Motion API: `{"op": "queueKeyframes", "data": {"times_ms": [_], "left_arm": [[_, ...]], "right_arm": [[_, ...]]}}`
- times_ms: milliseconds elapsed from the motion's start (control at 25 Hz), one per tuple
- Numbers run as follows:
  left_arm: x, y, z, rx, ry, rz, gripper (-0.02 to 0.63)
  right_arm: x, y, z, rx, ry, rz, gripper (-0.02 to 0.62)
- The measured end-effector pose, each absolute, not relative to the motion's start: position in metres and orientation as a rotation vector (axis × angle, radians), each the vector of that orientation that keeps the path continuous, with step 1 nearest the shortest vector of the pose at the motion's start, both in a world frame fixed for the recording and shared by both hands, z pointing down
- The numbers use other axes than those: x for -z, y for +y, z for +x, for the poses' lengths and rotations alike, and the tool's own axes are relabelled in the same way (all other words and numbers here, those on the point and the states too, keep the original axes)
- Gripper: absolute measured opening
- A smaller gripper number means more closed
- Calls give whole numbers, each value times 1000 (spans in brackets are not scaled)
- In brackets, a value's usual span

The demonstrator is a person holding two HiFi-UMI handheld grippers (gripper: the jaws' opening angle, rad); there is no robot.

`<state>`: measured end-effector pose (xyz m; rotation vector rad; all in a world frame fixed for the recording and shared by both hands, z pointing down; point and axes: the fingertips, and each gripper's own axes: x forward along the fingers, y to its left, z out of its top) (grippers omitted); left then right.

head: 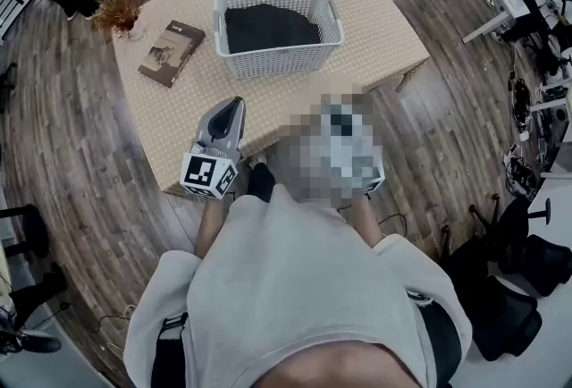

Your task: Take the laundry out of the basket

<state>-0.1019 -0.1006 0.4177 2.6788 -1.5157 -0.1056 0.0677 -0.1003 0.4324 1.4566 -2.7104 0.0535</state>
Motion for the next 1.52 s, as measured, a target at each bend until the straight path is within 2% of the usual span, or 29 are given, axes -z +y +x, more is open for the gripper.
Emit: {"op": "queueKeyframes", "data": {"times_ms": [360, 720, 1040, 1520], "left_arm": [[-400, -195, -153, 141, -1499, 2706, 9], [-403, -239, -174, 175, -1481, 2686, 9], [-403, -266, -173, 130, -1537, 2652, 9], [-437, -297, -176, 39, -1584, 2505, 9]], "right_arm": [[-411, -195, 22, -1, -2693, 1502, -1], [-411, -235, 4, -2, -2671, 1506, -2], [-407, -269, 11, -17, -2704, 1467, -1], [-449, -310, 21, -219, -2735, 1375, 0]]}}
